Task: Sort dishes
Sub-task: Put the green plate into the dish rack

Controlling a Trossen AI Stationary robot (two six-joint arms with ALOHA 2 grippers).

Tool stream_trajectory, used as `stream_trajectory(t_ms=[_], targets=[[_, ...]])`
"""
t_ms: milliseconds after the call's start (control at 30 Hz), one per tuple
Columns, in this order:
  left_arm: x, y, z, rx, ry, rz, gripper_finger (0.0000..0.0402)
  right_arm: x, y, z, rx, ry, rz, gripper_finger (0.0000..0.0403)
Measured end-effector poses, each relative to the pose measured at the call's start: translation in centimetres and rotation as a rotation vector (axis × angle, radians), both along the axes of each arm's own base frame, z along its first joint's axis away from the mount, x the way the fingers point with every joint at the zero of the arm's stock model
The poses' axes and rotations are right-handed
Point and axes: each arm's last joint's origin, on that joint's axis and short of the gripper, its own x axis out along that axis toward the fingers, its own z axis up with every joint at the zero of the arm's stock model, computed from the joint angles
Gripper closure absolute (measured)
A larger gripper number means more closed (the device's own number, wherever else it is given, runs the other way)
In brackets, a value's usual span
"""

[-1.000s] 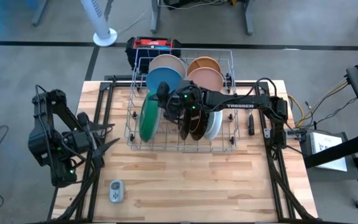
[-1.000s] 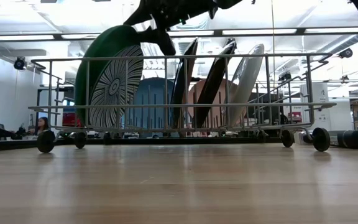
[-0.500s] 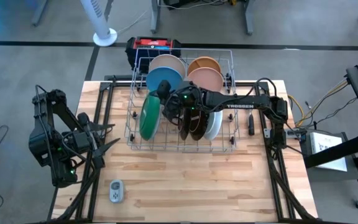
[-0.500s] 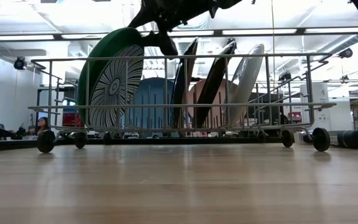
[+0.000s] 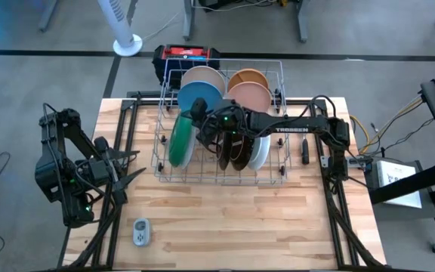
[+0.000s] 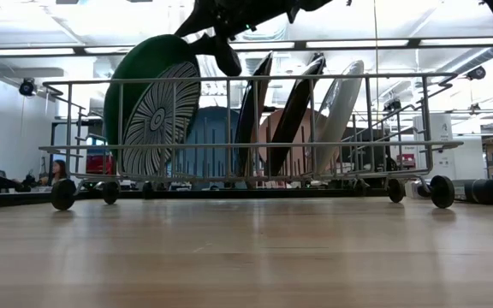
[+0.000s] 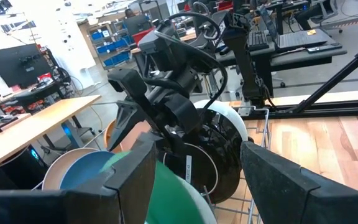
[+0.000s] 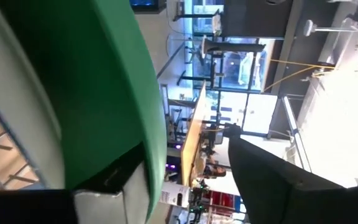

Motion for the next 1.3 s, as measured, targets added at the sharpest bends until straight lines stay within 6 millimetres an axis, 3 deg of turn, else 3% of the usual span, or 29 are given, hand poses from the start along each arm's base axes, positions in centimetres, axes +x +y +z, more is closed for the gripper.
stream_trajectory(t_ms=[433, 933, 1300], targets=[[0.0, 0.0, 0.0, 0.0, 0.0, 0.0, 0.0178, -0.1, 0.2, -0.4, 0.008, 0.046, 0.022, 0.0393], [0.0, 0.0, 0.0, -0.003, -0.001, 0.0, 0.0178, 0.2, 0.2, 1.1, -0.014, -0.112, 0.032, 0.0401], [0.0, 0.0, 0.0, 0.0, -0.005, 0.001, 0.0178, 0.1, -0.5, 2.1, 0.05, -0.239, -0.165, 0.0402]])
